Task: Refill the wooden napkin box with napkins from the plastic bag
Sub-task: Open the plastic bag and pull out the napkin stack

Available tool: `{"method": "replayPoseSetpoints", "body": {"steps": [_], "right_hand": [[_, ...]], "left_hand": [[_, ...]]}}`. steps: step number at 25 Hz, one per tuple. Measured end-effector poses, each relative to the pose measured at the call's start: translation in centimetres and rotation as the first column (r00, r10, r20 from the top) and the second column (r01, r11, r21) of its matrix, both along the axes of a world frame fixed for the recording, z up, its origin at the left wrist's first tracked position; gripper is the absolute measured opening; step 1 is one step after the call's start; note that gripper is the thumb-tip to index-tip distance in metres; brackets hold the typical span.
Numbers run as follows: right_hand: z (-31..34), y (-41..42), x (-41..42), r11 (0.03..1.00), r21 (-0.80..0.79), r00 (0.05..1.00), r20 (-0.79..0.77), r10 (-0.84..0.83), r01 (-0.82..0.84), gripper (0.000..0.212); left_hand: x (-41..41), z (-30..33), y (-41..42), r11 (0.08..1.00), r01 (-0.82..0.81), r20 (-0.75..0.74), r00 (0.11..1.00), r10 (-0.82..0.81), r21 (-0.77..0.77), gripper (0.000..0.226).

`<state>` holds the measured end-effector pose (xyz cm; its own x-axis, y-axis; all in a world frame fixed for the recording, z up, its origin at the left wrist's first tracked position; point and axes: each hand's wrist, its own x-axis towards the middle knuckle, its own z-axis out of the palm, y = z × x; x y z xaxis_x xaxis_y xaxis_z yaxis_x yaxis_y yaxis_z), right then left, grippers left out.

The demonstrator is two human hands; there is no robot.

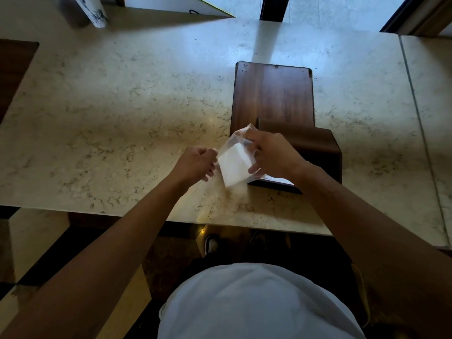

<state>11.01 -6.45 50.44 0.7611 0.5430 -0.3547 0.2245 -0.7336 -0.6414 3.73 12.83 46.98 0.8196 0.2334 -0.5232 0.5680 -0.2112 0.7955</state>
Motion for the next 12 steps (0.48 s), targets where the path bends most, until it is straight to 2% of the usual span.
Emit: {"method": "replayPoseSetpoints", "body": {"steps": [2, 4, 5, 7, 9, 12], "right_hand": [[0.5, -0.9, 0.1, 0.983, 0.158, 0.993, -0.075, -0.086, 0.097, 0.046], [1.0, -1.9, 0.2, 0.939, 0.298, 0.981, -0.134, -0.138, 0.172, 0.038], [1.2, -2.4, 0.2, 0.908, 0.364, 0.972, -0.188, -0.144, 0.205, 0.039], [1.6, -3.1, 0.0, 0.841, 0.468, 0.942, -0.308, -0.133, 0.271, 0.046], [1.7, -3.7, -0.2, 0.785, 0.537, 0.918, -0.385, -0.099, 0.310, 0.051], [1.6, -4.6, -0.7, 0.724, 0.607, 0.903, -0.426, -0.052, 0.328, 0.052]], "left_hand": [[-0.1, -0.9, 0.3, 0.997, -0.017, -0.067, 0.997, 0.022, 0.076, 0.031], [-0.2, -1.5, 0.6, 0.994, -0.072, -0.101, 0.992, 0.080, 0.079, 0.048], [-0.3, -1.6, 0.8, 0.993, -0.121, -0.109, 0.987, 0.121, 0.011, 0.064], [-0.3, -1.8, 1.4, 0.938, -0.241, -0.137, 0.968, 0.212, -0.251, 0.089], [-0.3, -2.3, 2.0, 0.799, -0.289, -0.174, 0.957, 0.231, -0.527, 0.086], [-0.2, -2.7, 2.4, 0.680, -0.240, -0.166, 0.971, 0.173, -0.693, 0.080]]}}
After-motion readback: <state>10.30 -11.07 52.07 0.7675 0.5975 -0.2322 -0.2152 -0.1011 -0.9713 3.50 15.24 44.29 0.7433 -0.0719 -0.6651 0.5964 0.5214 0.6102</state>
